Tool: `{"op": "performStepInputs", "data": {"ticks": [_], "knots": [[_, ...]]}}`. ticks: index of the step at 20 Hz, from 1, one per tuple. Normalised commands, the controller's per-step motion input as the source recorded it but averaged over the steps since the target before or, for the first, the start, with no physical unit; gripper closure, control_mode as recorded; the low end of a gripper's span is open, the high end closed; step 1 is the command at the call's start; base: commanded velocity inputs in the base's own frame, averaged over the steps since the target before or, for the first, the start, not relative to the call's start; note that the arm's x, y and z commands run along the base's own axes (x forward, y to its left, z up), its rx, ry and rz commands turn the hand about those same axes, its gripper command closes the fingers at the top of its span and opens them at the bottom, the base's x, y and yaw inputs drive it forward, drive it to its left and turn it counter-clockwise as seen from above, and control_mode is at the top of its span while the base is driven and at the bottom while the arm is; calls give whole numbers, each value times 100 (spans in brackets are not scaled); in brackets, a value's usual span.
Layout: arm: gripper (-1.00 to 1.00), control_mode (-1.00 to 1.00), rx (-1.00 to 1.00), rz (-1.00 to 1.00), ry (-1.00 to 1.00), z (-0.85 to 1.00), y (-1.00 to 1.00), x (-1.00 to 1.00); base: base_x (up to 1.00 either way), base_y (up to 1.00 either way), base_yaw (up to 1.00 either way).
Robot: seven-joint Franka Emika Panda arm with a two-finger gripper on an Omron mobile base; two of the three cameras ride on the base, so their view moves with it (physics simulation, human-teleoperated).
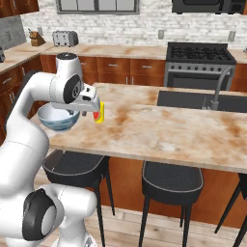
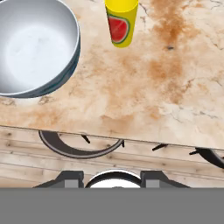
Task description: Place the cup inside the bowl on the dining table and move the bowl to any counter.
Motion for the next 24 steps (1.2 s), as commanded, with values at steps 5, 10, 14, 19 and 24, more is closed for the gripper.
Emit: {"op": "performStepInputs", "data": {"ticks": [5, 10, 14, 19, 24], "knots": [[-100, -100, 0, 0, 2, 0, 0, 0, 0, 0, 0], [-100, -100, 0, 0, 1, 0, 0, 2, 0, 0, 0], [-100, -100, 0, 0, 1, 0, 0, 36, 0, 0, 0], [-100, -100, 0, 0, 0, 0, 0, 55, 0, 0, 0], [-100, -100, 0, 0, 0, 0, 0, 57, 0, 0, 0]]}}
